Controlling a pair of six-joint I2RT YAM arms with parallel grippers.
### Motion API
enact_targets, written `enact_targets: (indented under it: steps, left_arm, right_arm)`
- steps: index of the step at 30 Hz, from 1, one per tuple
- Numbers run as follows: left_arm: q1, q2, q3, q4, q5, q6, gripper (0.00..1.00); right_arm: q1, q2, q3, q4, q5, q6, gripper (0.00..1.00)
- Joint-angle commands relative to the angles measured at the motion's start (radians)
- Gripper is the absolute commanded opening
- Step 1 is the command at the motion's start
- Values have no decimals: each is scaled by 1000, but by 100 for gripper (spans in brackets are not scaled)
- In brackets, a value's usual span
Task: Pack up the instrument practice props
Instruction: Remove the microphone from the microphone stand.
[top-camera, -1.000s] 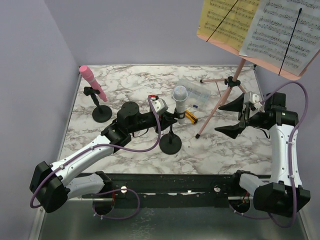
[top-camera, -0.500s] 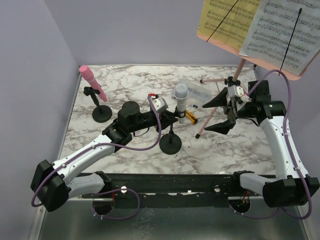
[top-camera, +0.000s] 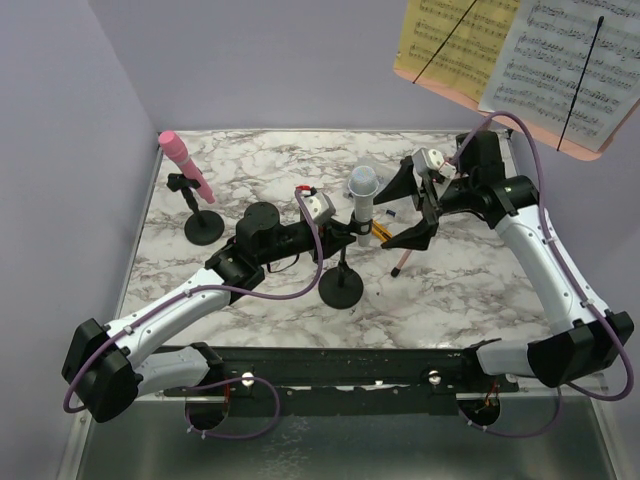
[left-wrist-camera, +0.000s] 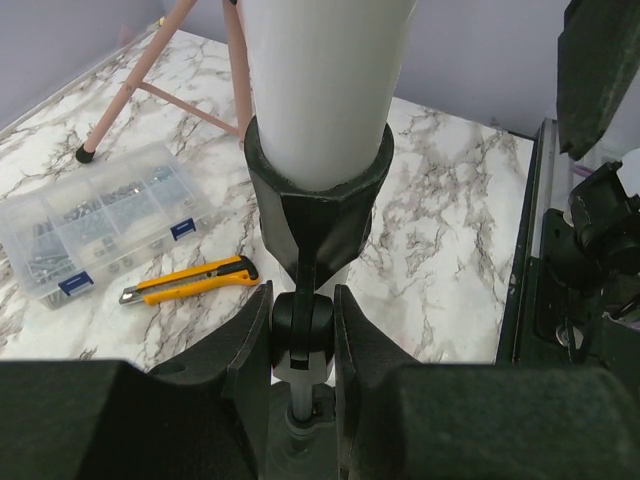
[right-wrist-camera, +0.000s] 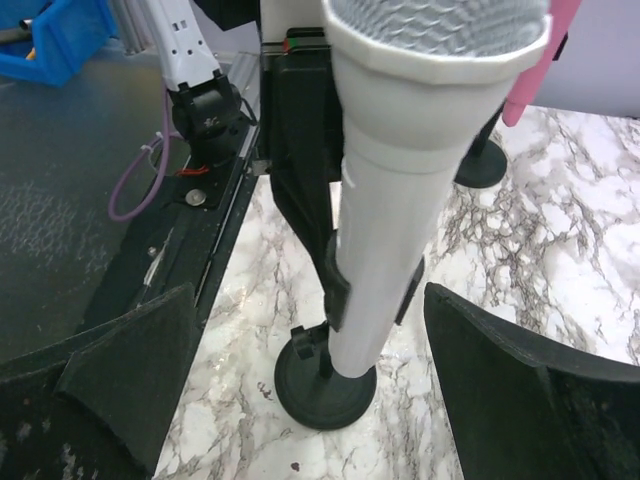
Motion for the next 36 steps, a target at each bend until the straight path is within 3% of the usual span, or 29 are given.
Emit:
enact_targets:
  steps: [1, 10, 27, 31, 33, 36]
  left_arm:
    - [-4, 6, 7, 49, -10, -31, 0]
    - [-4, 10, 9, 62, -6, -46, 0]
    - [-6, 20, 4, 75, -5, -57, 0]
    - [-7, 21, 0, 77, -5, -58, 0]
    - [-7, 23, -1, 77, -5, -60, 0]
    - [-7, 24, -2, 79, -5, -61, 0]
  right_arm:
    - [30, 31, 50, 81, 37, 93, 100]
    - [111, 86, 95, 147, 44, 188, 98]
    - [116, 88, 57, 315, 15, 370, 68]
    - [116, 82, 50, 320, 21, 370, 56]
    - [115, 81, 47, 321, 21, 369, 44]
    - [116, 76, 45, 314, 35, 357, 10]
